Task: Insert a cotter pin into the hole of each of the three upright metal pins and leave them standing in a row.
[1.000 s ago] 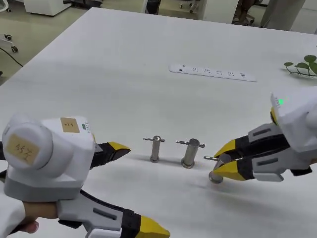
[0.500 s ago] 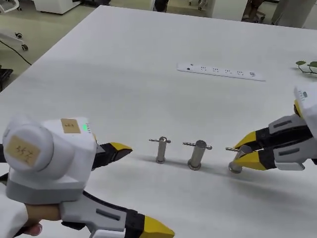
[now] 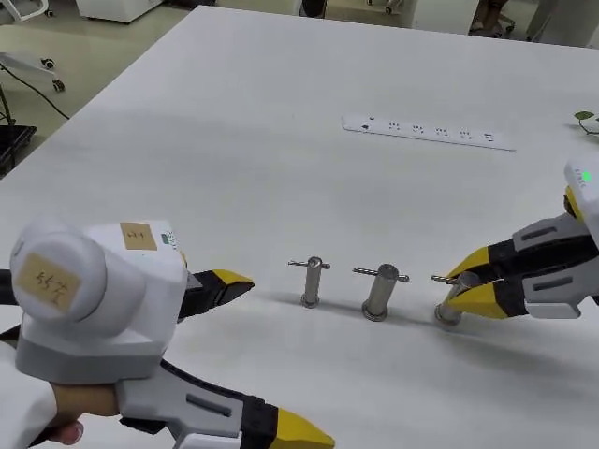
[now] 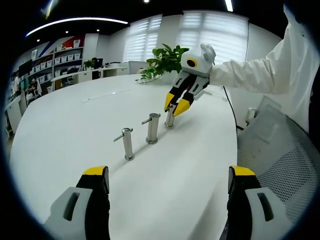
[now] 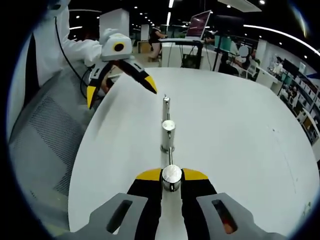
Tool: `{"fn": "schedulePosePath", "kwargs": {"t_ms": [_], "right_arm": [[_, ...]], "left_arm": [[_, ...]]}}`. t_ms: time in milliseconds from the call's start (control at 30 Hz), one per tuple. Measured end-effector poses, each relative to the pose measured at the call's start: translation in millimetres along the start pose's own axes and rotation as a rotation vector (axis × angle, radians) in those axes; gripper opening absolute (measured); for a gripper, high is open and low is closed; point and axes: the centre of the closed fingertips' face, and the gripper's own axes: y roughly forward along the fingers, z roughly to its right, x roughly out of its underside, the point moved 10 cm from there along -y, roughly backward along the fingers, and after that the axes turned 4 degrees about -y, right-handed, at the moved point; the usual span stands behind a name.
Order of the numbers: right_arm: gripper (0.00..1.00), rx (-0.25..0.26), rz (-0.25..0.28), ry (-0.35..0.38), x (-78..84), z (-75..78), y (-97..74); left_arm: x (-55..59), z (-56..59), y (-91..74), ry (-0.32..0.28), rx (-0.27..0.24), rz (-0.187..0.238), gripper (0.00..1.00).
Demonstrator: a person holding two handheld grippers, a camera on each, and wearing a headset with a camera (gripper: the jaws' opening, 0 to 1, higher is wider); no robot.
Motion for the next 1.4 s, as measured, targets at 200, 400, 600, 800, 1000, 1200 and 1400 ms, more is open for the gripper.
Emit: {"fn": "schedulePosePath", "kwargs": {"t_ms": [200,400,600,800,1000,1200,1400], "right_arm": [[0.08,-0.011,0.006,0.012,4.3,0.9,2.0],[0.08,-0.015,0.006,0.009,7.0,1.0,5.3],[0.09,-0.021,0.010,0.032,8.7,2.1,6.2],[0.09,-0.030,0.007,0.023,9.2,2.4,6.1],[0.10,-0.019,0.013,0.016,9.3,1.6,5.9],[0.25,0.022,0.039,0.056,5.9,2.1,5.6],[0.28,0.043,0.050,0.069,-0.5,-3.4,-0.4]], "left_arm": [[-0.6,0.6,-2.5,-0.008,0.007,0.007,0.98],[1.0,0.6,-4.3,-0.004,0.000,0.007,0.95],[2.7,2.4,-4.5,-0.017,0.003,0.002,0.94],[2.3,3.9,-4.2,-0.020,0.005,0.006,0.94],[3.4,6.1,-3.5,-0.016,0.011,-0.005,0.94],[2.6,6.3,-3.1,-0.015,0.012,-0.005,0.95],[-0.4,5.7,-5.6,-0.010,0.003,0.002,0.96]]}}
